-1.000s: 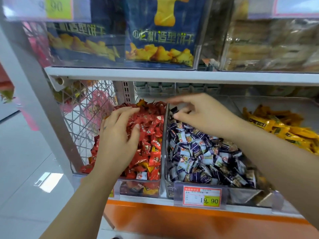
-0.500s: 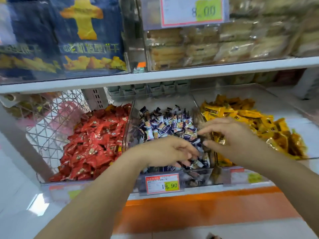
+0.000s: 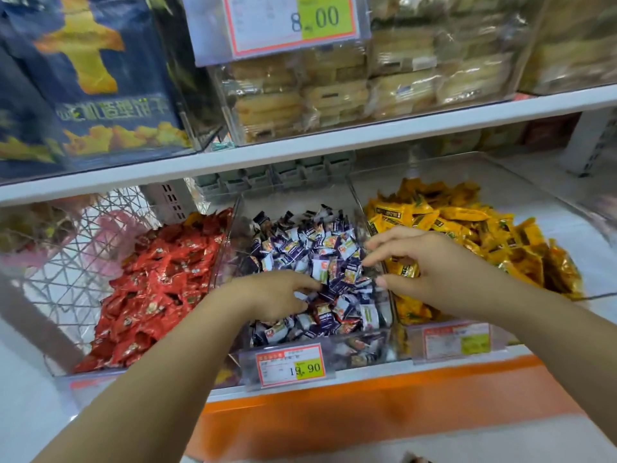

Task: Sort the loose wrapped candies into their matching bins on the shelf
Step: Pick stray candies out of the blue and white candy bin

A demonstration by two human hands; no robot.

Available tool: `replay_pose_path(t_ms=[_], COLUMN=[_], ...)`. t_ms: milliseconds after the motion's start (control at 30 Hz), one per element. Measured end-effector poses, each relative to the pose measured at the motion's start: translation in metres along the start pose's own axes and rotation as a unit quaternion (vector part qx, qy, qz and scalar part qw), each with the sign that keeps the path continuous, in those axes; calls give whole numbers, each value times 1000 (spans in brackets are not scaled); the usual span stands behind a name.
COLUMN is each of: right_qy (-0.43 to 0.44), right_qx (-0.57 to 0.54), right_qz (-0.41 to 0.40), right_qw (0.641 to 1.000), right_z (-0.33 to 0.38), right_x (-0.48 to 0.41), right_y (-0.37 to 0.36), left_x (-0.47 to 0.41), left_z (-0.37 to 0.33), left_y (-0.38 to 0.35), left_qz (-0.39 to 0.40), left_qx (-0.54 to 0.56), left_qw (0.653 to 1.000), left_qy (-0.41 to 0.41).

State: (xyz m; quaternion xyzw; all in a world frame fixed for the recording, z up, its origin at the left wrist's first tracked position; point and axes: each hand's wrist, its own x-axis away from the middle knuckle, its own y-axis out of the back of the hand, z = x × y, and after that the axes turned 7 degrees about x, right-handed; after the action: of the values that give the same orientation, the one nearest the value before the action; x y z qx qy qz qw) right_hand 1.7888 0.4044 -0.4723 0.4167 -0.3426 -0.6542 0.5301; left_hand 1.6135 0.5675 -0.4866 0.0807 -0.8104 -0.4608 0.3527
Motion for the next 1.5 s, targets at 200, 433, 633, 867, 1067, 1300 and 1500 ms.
replay_pose_path(t_ms=[200, 433, 633, 867, 1067, 1300, 1500], right_qy=[-2, -5, -3, -2, -2, -6, -7], right_qx=[-6, -6, -12, -18, -12, -11, -10], right_qz=[-7, -12, -5, -2, -5, -1, -2], right_qw=[1000, 1000, 1000, 1000, 1000, 1000, 1000], right_z=[-1, 1, -1, 0, 2, 1, 2], right_x=[-4, -5, -6, -6, -7, -7, -6], right_y=[-3, -4, -3, -2, -2, -1, -2], left_x=[17, -14, -5, 15, -1, 10, 13], left_z=[-16, -34, 3, 2, -27, -7, -10], left_y=[15, -18, -9, 7, -14, -13, 4], left_qz=[-78, -38, -65, -42, -44, 47, 56], left_qx=[15, 3, -105, -161, -11, -69, -75], left_qw=[996, 989, 989, 986, 994, 996, 995], left_qy=[-33, -144, -76, -10, -97, -44, -13])
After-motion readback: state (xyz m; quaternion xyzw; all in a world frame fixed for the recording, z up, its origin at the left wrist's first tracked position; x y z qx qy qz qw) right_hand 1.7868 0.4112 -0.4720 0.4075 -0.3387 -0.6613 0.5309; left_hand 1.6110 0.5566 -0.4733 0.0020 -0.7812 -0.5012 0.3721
